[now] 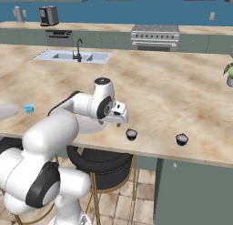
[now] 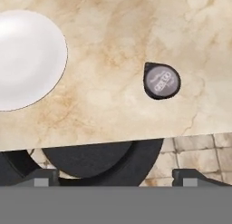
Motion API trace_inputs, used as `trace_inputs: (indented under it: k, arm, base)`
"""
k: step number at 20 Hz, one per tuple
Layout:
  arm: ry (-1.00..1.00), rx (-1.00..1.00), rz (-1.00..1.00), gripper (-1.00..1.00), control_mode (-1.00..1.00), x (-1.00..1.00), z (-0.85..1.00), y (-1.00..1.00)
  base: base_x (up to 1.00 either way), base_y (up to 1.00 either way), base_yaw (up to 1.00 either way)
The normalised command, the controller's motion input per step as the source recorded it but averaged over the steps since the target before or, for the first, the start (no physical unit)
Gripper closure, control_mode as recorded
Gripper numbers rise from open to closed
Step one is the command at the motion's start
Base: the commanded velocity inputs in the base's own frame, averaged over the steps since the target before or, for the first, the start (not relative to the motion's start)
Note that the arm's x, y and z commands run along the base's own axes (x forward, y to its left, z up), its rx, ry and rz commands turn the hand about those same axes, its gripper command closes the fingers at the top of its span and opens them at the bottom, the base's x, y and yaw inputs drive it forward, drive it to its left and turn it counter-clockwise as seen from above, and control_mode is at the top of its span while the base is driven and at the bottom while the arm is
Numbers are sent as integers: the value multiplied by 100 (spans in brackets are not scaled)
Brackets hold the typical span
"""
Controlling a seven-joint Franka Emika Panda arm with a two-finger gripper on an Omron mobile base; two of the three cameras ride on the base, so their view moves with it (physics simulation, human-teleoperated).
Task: Place two yogurt containers on each plate.
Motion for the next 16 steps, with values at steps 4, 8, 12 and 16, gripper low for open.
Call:
trace_inputs:
  k: [4,8,12,16]
  arm:
    - [0,0,0,-100,-100,0,-19,-28]
    - [0,0,0,-100,-100,9,-19,-18]
    - [0,0,-2,-100,-100,14,-16,-19]
    - [0,1,0,-100,-100,28,-27,-41]
  base:
    - [0,0,0]
    - [0,0,0]
    - [0,0,0]
    - [0,0,0]
